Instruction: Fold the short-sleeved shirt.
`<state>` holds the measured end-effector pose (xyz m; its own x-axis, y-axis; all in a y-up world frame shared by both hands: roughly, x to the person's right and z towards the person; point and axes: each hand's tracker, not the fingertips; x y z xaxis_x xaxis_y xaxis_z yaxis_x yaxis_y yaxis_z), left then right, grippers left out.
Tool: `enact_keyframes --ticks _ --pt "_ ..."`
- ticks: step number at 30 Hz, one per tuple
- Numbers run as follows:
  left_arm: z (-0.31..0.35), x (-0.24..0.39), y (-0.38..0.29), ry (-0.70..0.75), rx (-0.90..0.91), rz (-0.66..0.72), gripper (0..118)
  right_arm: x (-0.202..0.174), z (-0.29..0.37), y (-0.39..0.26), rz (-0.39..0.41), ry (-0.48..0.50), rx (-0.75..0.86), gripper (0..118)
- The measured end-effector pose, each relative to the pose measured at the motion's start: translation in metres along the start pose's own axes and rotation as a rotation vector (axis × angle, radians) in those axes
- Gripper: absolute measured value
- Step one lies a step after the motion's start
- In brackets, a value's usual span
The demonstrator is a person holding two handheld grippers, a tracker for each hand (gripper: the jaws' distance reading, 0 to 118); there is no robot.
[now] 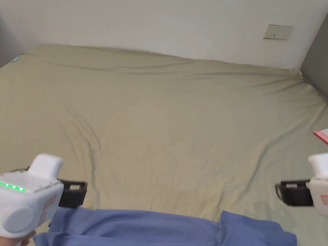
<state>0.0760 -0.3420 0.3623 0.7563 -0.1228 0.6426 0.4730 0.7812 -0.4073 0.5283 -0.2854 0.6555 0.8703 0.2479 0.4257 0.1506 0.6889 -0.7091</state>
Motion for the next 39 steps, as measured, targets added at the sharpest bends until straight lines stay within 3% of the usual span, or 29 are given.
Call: enact_keyframes --ticks 6,8,10,11,12,14,15,16,28,34,35,37,38,39 --pt "0.083 0.035 0.059 0.025 0.429 0.122 107 -0.066 0.093 0.050 -0.037 -0.102 0.414 106" --pt "0.105 0.054 0.069 0.082 0.548 0.096 92 -0.087 0.109 0.057 -0.044 -0.073 0.473 106" --pt "0.118 0.072 0.073 0.142 0.616 0.080 60 -0.104 0.113 0.057 -0.044 -0.087 0.537 102" --pt "0.121 0.080 0.075 0.162 0.629 0.061 43 -0.113 0.117 0.056 -0.030 -0.083 0.560 96" --pt "0.122 0.085 0.074 0.167 0.637 0.046 23 -0.123 0.120 0.056 -0.016 -0.091 0.570 76" --pt "0.124 0.096 0.073 0.168 0.647 0.040 7 -0.137 0.121 0.053 0.001 -0.080 0.588 20" --pt "0.125 0.099 0.070 0.154 0.638 0.066 1 -0.143 0.121 0.052 0.008 -0.090 0.596 6" --pt "0.127 0.104 0.071 0.157 0.646 0.061 0 -0.149 0.122 0.050 0.015 -0.101 0.614 6" --pt "0.124 0.113 0.081 0.145 0.644 0.018 0 -0.148 0.115 0.046 -0.006 -0.187 0.650 3" --pt "0.068 0.094 0.053 0.013 0.404 0.034 0 -0.143 0.093 0.028 -0.004 -0.193 0.574 3" --pt "0.055 0.088 0.041 -0.001 0.355 0.061 10 -0.141 0.088 0.023 -0.007 -0.193 0.553 3" --pt "0.026 0.069 0.016 -0.026 0.228 0.077 77 -0.137 0.078 0.010 -0.012 -0.189 0.501 3" --pt "0.009 0.056 0.001 -0.068 0.125 0.064 91 -0.134 0.071 0.004 -0.018 -0.188 0.471 3" --pt "-0.002 0.043 -0.013 -0.100 0.083 0.078 91 -0.131 0.065 -0.002 -0.020 -0.186 0.440 3"
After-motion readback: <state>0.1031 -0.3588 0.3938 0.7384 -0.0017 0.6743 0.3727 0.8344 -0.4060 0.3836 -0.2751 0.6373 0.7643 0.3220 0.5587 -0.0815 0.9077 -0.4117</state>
